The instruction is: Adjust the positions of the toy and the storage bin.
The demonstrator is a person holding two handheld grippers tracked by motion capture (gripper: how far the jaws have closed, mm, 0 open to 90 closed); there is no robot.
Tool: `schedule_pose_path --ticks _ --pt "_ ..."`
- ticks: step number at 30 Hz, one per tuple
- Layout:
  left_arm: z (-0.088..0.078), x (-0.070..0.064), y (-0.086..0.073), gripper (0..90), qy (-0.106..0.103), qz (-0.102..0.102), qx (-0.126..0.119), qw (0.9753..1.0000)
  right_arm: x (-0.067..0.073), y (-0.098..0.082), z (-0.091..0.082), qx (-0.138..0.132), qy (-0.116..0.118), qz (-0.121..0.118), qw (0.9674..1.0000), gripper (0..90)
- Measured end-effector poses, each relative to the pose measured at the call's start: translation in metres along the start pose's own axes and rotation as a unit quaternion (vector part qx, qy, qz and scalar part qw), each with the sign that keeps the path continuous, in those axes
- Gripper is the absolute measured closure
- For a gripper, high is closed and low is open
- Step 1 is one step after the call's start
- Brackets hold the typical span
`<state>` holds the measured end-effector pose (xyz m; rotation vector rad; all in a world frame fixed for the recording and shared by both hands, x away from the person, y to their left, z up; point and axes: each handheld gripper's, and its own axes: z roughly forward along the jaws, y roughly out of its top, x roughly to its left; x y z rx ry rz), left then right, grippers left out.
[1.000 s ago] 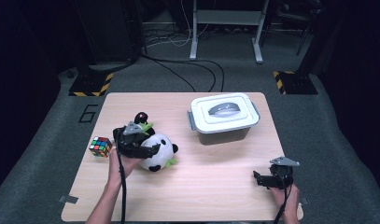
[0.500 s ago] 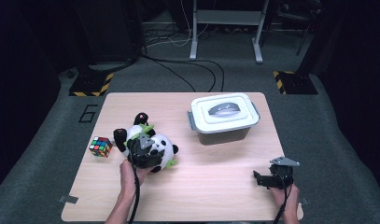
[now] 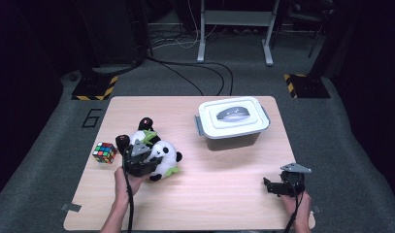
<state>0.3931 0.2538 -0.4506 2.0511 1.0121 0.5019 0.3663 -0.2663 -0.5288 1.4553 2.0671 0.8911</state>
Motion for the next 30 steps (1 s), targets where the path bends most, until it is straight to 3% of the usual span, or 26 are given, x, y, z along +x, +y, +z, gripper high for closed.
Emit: schedule_pose_path --ticks 5,8,13,16,23,30 --pt "-0.016 0.012 -0.006 57.0 -0.021 0.008 0.001 0.9997 0.001 0.000 0.000 -0.001 -0.002 0.005 1.0000 4.3" --pt "-0.022 0.016 -0.011 56.9 -0.032 0.001 -0.003 0.9995 0.001 0.001 0.001 0.000 -0.004 0.004 1.0000 4.0" --pt "-0.023 0.017 -0.017 54.7 -0.044 0.001 -0.006 0.9990 0.001 0.000 0.001 0.000 -0.005 0.005 1.0000 4.0" --pt "-0.025 0.012 -0.017 44.7 -0.032 0.001 -0.015 0.9994 0.001 0.000 0.001 0.001 -0.005 0.005 1.0000 4.0" --pt "-0.052 0.009 -0.022 18.1 -0.015 -0.045 -0.043 0.9979 0.001 0.001 0.001 0.000 -0.005 0.005 1.0000 3.9" --pt "-0.077 0.007 -0.047 13.9 0.004 -0.061 -0.042 0.9973 0.001 0.001 0.001 0.004 -0.002 0.003 1.0000 3.2"
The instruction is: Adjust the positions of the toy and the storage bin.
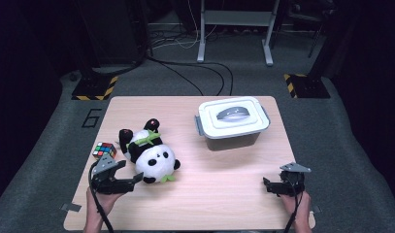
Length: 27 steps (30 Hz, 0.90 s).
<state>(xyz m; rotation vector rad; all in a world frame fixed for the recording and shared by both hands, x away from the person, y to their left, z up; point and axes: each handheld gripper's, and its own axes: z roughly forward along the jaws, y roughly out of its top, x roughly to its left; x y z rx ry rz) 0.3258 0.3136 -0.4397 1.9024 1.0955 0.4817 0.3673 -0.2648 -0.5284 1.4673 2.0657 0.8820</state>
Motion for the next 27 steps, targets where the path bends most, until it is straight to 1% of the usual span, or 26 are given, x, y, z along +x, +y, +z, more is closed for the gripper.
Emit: schedule_pose_path --ticks 2,3,4,5,6,7,8,9,10,11,12,13,15,18,19,20,21,24,25,26,27 --pt "-0.005 0.003 -0.011 13.5 0.013 -0.003 0.009 0.9999 0.000 0.001 0.000 0.004 0.002 -0.003 1.0000 3.0" --pt "-0.005 0.005 -0.018 13.3 0.021 -0.004 0.015 0.9996 0.000 0.001 0.000 0.004 0.002 -0.001 1.0000 3.0" --pt "-0.005 0.005 -0.018 12.8 0.021 -0.004 0.015 0.9996 0.000 0.001 0.000 0.004 0.002 -0.001 1.0000 3.0" --pt "-0.004 0.009 -0.029 12.4 0.031 -0.014 0.026 0.9991 -0.001 0.002 0.000 0.007 0.002 0.000 1.0000 3.0" --pt "-0.003 0.012 -0.035 12.2 0.038 -0.017 0.034 0.9986 -0.001 0.002 0.000 0.010 0.005 -0.002 0.9999 2.8" --pt "-0.002 0.014 -0.041 11.8 0.047 -0.019 0.041 0.9979 -0.001 0.003 0.000 0.010 0.008 0.001 0.9999 3.3" --pt "-0.002 0.014 -0.041 11.7 0.047 -0.019 0.041 0.9979 -0.001 0.003 0.000 0.010 0.008 0.001 0.9999 3.3" --pt "0.003 0.019 -0.053 11.0 0.054 -0.026 0.050 0.9969 -0.001 0.008 -0.001 0.010 0.015 0.002 0.9998 3.1" --pt "0.003 0.019 -0.053 11.0 0.054 -0.026 0.050 0.9969 -0.001 0.008 -0.001 0.010 0.015 0.002 0.9998 3.1" --pt "0.010 0.022 -0.065 10.6 0.066 -0.023 0.070 0.9951 0.001 0.015 -0.003 0.006 0.021 0.001 0.9998 3.2" --pt "0.010 0.022 -0.065 10.5 0.066 -0.023 0.070 0.9951 0.002 0.017 -0.004 0.006 0.021 0.000 0.9998 3.2" --pt "0.013 0.024 -0.070 10.5 0.069 -0.023 0.076 0.9945 0.002 0.017 -0.004 0.006 0.021 0.000 0.9998 3.2" --pt "0.020 0.028 -0.080 10.3 0.077 -0.023 0.083 0.9934 0.005 0.027 -0.006 0.005 0.026 -0.007 0.9996 3.7" --pt "0.024 0.031 -0.084 9.7 0.078 -0.028 0.085 0.9929 0.007 0.036 -0.009 0.000 0.032 -0.009 0.9994 3.8" --pt "0.027 0.032 -0.087 8.9 0.089 -0.026 0.079 0.9926 0.007 0.041 -0.011 -0.004 0.036 -0.012 0.9993 4.1" --pt "0.027 0.033 -0.087 8.8 0.090 -0.025 0.081 0.9923 0.007 0.044 -0.012 -0.005 0.036 -0.014 0.9993 4.1" --pt "0.029 0.034 -0.087 8.5 0.092 -0.021 0.079 0.9924 0.007 0.048 -0.013 -0.008 0.037 -0.018 0.9991 4.1" --pt "0.031 0.037 -0.086 7.3 0.095 -0.024 0.077 0.9922 0.008 0.061 -0.016 -0.016 0.043 -0.016 0.9988 4.7" --pt "0.031 0.038 -0.085 6.5 0.094 -0.024 0.081 0.9920 0.008 0.066 -0.016 -0.019 0.046 -0.020 0.9986 4.7" --pt "0.033 0.038 -0.085 5.7 0.097 -0.025 0.075 0.9921 0.008 0.071 -0.017 -0.021 0.046 -0.026 0.9984 4.7" --pt "0.033 0.039 -0.085 4.9 0.096 -0.025 0.078 0.9920 0.009 0.077 -0.017 -0.021 0.047 -0.027 0.9983 4.6"
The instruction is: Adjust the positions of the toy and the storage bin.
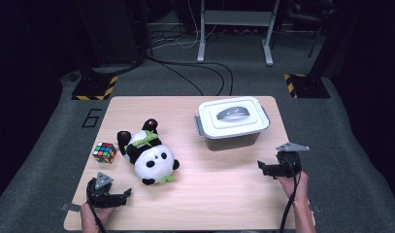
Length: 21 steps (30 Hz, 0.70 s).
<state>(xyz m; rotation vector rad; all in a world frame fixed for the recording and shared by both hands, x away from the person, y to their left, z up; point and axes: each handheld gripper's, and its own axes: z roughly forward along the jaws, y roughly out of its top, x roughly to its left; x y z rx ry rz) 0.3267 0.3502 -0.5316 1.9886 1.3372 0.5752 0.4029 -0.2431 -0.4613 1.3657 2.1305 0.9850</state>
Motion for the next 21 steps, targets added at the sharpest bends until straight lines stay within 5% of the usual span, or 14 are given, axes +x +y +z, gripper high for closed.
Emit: schedule_pose_path --ticks 10,17,21 --pt "0.001 0.000 0.001 3.1 0.002 -0.002 0.005 1.0000 -0.013 0.055 -0.002 -0.023 0.002 -0.011 0.9997 4.8" --pt "0.001 0.000 0.001 3.2 0.002 -0.002 0.006 1.0000 -0.026 0.084 0.003 -0.042 0.001 0.002 0.9991 14.7" --pt "0.001 0.000 0.001 3.2 0.001 -0.002 0.005 1.0000 -0.034 0.105 0.011 -0.043 -0.011 0.014 0.9989 28.4"
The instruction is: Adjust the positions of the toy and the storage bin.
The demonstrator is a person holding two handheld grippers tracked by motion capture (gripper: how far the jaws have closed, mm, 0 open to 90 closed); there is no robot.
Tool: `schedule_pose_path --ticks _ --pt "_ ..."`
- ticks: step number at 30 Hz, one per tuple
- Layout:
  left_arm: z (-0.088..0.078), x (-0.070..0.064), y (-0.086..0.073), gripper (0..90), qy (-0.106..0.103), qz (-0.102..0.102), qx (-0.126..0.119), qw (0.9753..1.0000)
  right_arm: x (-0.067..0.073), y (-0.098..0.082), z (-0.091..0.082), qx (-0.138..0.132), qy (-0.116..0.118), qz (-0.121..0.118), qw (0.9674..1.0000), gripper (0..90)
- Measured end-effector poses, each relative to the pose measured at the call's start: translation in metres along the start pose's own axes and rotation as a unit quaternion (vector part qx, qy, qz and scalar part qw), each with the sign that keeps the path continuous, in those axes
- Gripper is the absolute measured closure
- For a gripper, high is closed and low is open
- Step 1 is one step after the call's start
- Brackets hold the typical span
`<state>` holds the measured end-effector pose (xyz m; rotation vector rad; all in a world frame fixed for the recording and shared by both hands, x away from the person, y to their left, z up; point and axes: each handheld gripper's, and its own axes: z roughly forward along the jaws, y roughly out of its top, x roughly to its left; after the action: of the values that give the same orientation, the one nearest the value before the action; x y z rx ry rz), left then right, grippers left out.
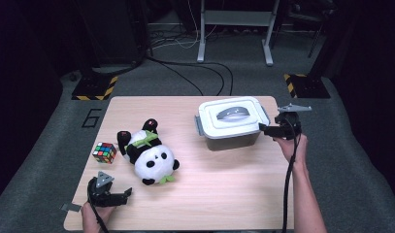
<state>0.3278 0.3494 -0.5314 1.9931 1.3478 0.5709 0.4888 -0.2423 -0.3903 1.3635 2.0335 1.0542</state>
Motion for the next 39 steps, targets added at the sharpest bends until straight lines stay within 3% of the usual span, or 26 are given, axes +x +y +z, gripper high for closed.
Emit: schedule_pose_path --ticks 4,7,9,12,22,30,39 --pt "0.000 0.000 0.000 3.1 -0.002 0.000 0.001 1.0000 -0.008 0.009 0.014 0.015 -0.014 0.007 0.9998 40.1" --pt "0.000 0.000 0.000 3.1 -0.002 -0.002 -0.002 1.0000 -0.011 0.010 0.024 0.033 -0.011 0.022 0.9992 46.3" --pt "0.000 0.000 0.000 3.2 -0.002 -0.002 -0.002 1.0000 -0.014 0.010 0.026 0.028 0.001 0.032 0.9991 54.9" --pt "0.000 0.000 0.000 3.2 -0.003 -0.002 0.000 1.0000 -0.014 0.010 0.027 0.023 0.000 0.038 0.9990 63.5" --pt "0.000 0.000 0.000 3.2 -0.003 -0.002 0.000 1.0000 -0.007 0.010 0.022 0.037 -0.016 0.059 0.9974 64.6" --pt "0.000 0.000 0.000 3.2 -0.003 -0.002 0.000 1.0000 0.008 0.009 0.020 0.042 -0.032 0.075 0.9958 64.6" --pt "0.000 0.000 0.000 3.2 -0.005 0.002 -0.002 1.0000 0.022 0.003 0.018 0.032 -0.016 0.082 0.9960 63.2"
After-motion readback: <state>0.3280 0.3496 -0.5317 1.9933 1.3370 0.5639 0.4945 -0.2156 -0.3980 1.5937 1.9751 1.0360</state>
